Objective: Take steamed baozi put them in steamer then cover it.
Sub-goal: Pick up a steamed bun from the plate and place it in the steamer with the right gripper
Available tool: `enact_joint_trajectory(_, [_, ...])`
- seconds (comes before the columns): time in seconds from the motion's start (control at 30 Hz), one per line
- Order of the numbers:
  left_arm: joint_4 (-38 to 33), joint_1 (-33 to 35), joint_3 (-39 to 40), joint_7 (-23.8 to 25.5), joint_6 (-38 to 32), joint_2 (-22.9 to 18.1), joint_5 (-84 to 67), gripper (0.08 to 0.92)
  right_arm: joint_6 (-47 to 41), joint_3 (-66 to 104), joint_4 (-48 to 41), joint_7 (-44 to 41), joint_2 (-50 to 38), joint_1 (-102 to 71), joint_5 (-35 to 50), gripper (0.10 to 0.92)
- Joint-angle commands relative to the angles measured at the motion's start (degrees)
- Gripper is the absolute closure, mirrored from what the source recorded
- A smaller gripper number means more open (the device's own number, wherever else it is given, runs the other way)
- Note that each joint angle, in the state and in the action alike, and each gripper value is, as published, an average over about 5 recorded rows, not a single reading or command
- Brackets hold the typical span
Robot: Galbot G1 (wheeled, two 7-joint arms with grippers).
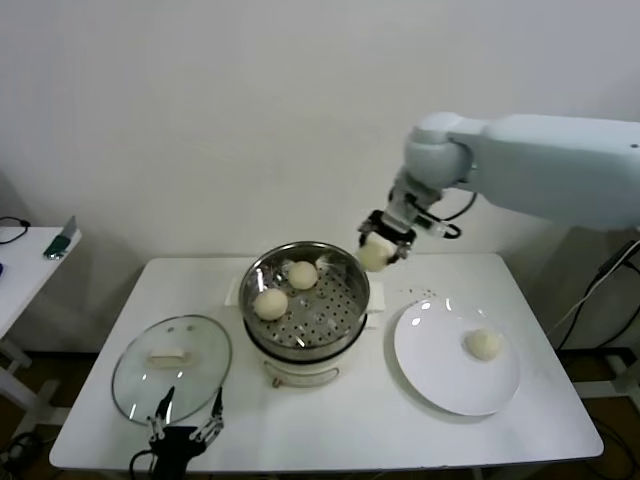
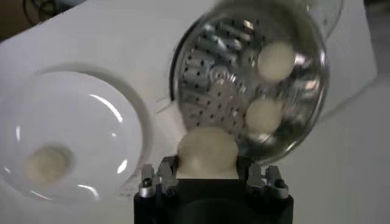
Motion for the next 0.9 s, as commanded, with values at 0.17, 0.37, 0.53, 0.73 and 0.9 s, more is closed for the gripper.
enact_joint_trajectory(0.17, [-0.5, 0.6, -0.6, -0.1, -0.2, 0.4, -0.5, 0.177, 4.4, 0.5, 1.2, 4.7, 15.6, -10.7, -14.8, 0.397])
enact_joint_trajectory(0.37, [-0.4, 0.7, -0.9, -0.2, -0.3, 0.5, -0.8, 0.177, 2.5, -0.7, -1.0, 5.7, 16.4, -15.8, -16.7, 0.397])
enact_joint_trajectory(0.53, [-0.4, 0.7, -0.8, -0.2, -0.2, 0.3, -0.8, 0.177, 1.6, -1.0, -2.4, 6.4, 16.6, -18.0, -17.9, 0.397])
enact_joint_trajectory(0.73, [-0.4, 0.8, -0.8, -0.3, -0.4, 0.1, -0.7, 0.177, 1.6, -0.8, -4.1, 7.1, 16.6, -19.0, -19.1, 0.396])
enact_joint_trajectory(0.9, [-0.5, 0.9, -0.7, -0.3, -0.5, 0.0, -0.5, 0.177, 1.5, -0.6, -4.1, 8.4, 15.8, -18.0, -19.9, 0.321])
